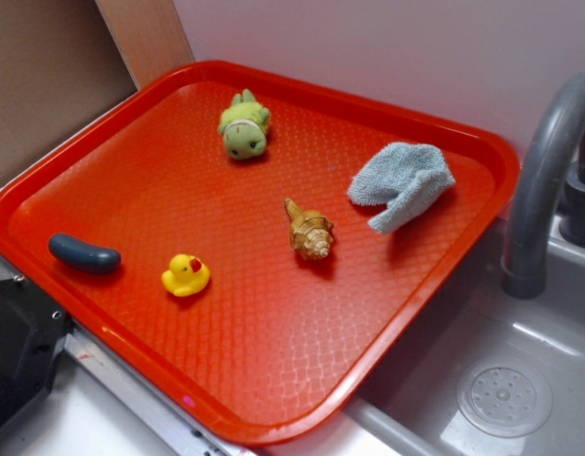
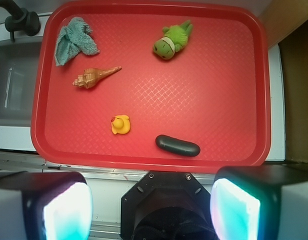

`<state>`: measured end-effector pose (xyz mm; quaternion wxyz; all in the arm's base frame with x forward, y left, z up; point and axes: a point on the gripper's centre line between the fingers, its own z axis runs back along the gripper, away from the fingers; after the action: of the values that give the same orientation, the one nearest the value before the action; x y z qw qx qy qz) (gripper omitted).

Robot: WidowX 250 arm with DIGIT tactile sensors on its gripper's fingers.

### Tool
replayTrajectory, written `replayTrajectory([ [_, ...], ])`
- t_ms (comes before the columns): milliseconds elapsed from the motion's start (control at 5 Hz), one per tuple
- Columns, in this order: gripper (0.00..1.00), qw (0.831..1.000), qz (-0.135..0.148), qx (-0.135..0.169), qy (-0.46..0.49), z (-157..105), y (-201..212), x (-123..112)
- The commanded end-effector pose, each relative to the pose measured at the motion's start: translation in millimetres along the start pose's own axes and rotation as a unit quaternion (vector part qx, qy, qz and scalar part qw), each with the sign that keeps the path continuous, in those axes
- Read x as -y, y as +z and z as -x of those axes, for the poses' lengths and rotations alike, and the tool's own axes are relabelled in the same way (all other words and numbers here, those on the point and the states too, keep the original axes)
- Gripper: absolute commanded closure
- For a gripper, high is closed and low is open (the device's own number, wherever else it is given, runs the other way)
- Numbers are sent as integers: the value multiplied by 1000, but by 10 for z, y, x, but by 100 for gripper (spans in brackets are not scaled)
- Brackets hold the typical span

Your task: Grab the green animal.

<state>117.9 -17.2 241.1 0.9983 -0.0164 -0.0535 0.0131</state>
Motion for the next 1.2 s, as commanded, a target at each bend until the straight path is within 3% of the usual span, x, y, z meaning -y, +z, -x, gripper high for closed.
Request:
replayTrajectory([
  [0,0,1000,0,0,0,0,0,0],
  [200,0,992,-27,25,122,-158,-148,-31],
  [400,0,975,-35,37,216,-315,-313,-115],
  [600,0,949,-59,82,299,-519,-549,-179],
  [800,0,938,-47,111,324,-832,-894,-200],
  [1000,0,936,-43,116,329,-1039,-1108,-194],
])
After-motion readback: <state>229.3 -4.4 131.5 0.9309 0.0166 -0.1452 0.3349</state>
